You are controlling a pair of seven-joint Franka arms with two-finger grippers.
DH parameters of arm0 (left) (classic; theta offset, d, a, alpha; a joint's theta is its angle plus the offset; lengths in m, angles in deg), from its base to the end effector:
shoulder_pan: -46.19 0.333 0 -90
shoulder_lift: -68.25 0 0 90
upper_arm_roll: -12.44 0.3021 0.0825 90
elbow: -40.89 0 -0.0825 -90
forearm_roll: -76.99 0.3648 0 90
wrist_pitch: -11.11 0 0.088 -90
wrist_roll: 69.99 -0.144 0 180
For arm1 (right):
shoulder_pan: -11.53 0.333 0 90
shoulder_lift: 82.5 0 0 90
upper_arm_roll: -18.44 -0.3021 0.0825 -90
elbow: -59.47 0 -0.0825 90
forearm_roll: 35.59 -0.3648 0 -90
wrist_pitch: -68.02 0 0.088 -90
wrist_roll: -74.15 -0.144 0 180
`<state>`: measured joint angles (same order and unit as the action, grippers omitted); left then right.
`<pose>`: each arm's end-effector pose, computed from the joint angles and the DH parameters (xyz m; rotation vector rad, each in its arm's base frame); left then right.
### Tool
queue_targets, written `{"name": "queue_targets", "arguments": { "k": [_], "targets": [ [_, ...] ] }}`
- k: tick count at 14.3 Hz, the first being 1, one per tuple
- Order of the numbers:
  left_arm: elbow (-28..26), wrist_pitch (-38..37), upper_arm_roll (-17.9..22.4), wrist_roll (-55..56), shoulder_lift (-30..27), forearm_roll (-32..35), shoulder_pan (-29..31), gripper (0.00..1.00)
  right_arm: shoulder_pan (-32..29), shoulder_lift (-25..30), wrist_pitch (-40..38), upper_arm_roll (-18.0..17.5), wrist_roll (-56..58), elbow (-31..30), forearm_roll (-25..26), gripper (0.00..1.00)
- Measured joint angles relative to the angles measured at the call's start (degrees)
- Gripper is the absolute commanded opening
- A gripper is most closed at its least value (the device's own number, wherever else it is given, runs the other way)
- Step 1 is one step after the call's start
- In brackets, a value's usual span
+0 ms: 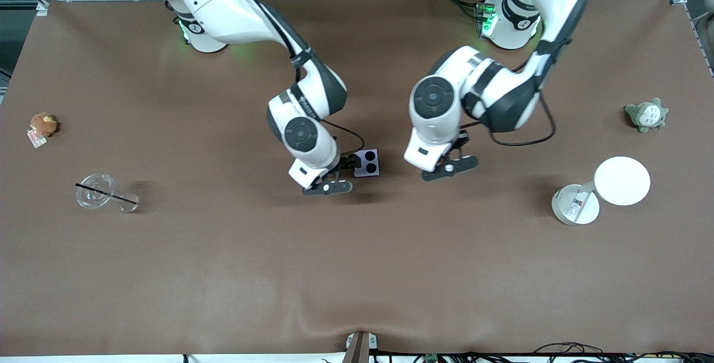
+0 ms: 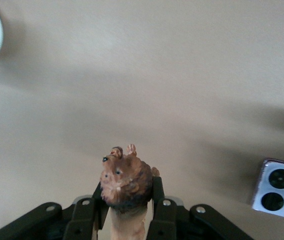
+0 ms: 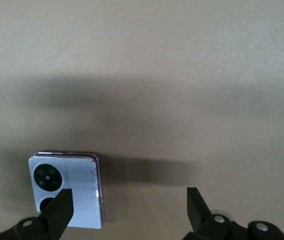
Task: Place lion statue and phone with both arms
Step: 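Carry the lion toward the lamp while the right gripper grasps the phone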
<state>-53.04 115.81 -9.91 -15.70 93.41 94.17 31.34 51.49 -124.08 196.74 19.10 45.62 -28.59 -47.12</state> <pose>0.5208 -0.3276 0.3218 -2.8924 -0.2995 0.0956 0.5201 0.4416 0.1905 -3.0224 -0.0959 0.1450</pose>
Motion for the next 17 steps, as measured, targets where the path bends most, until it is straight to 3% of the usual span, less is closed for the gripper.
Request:
{"name": "queue_targets", "arguments": {
  "k": [3,7,11,17],
  "targets": [
    [0.0,-1.86,0.04,-7.98,-2.44,-3.33,4.24,0.0,3.39,-1.59,0.24,0.01,-8.61,2.15,3.77,1.0],
    [-0.13,-4.17,0.05,-16.28,-3.9,-5.0,9.44,0.0,5.7,-5.14,0.95,0.1,-11.57,5.84,6.37,1.0],
    [-1.08,-4.43,0.19,-22.92,-3.87,-5.03,14.22,0.0,6.16,-7.71,5.7,0.13,-11.57,6.33,7.06,1.0],
    [-2.41,-2.09,0.32,-31.82,-3.04,-4.11,20.86,0.0,6.51,-8.19,5.83,0.13,-11.57,6.66,7.07,1.0]
  ]
}}
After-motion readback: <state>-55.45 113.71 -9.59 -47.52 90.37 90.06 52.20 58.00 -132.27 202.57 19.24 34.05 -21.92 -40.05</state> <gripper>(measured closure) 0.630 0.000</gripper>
